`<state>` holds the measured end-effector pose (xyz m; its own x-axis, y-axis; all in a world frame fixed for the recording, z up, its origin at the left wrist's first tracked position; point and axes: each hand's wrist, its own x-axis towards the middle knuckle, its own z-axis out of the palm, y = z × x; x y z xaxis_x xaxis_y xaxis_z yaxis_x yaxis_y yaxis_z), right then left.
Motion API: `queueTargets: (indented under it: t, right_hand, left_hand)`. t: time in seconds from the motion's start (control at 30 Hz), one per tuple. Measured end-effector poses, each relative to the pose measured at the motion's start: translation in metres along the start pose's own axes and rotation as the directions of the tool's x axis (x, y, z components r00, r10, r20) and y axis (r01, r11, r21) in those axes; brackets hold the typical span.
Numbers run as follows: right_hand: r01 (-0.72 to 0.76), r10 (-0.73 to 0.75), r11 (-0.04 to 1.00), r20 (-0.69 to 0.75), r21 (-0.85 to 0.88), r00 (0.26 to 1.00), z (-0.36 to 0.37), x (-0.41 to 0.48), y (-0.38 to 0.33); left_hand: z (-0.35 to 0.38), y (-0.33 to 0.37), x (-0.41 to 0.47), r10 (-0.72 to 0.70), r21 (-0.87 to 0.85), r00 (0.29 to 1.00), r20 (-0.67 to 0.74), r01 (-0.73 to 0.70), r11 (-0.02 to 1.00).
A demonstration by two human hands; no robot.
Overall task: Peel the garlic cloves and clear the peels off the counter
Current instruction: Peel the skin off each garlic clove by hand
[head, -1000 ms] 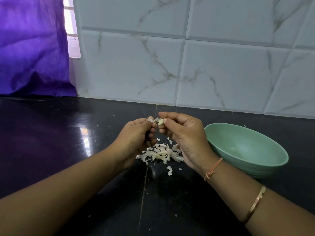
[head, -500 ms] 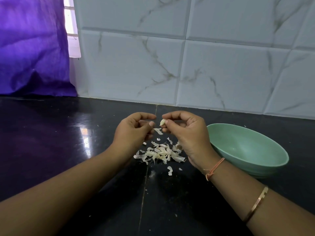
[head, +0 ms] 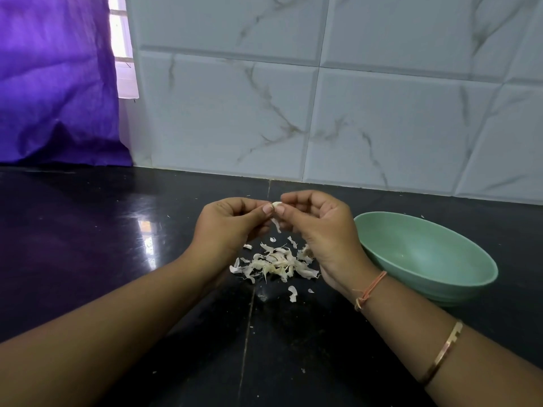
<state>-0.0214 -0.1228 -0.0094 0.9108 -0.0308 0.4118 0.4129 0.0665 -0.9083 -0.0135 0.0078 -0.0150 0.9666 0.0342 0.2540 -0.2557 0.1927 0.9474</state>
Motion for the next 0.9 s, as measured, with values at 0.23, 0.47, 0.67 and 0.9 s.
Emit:
queueTargets:
  t: [0.23,0.47,0.67,0.9]
  right_hand:
    - [-0.015,0.012,0.999,0.055,0.05,0.998,-0.0012,0.0021,0.0023]
    - [-0.092,0.082,0.991,0.102,0.098,0.991,-0.0042,0.0025,0.0]
    - [-0.099,0.093,0.991,0.066,0.086,0.993,-0.006,0.0028,-0.0012]
    - [-0.042,0.041,0.999,0.065,0.014,0.997,-0.0026,0.0003,-0.0009]
  left_hand:
    - [0.0012,-0.0002,-0.0007,-0.004,-0.026,1.0,0.028,0.004,1.0]
    - [0.0007,0.001,-0.0006,-0.014,0.055,0.999,0.042,0.012,0.998]
    - [-0.001,0.0039,-0.0024,0.065,0.28,0.998,0.025,-0.07,0.958]
    - [-0.0019,0.0058,-0.0055,0.184,0.462,0.983,0.001,-0.163,0.872]
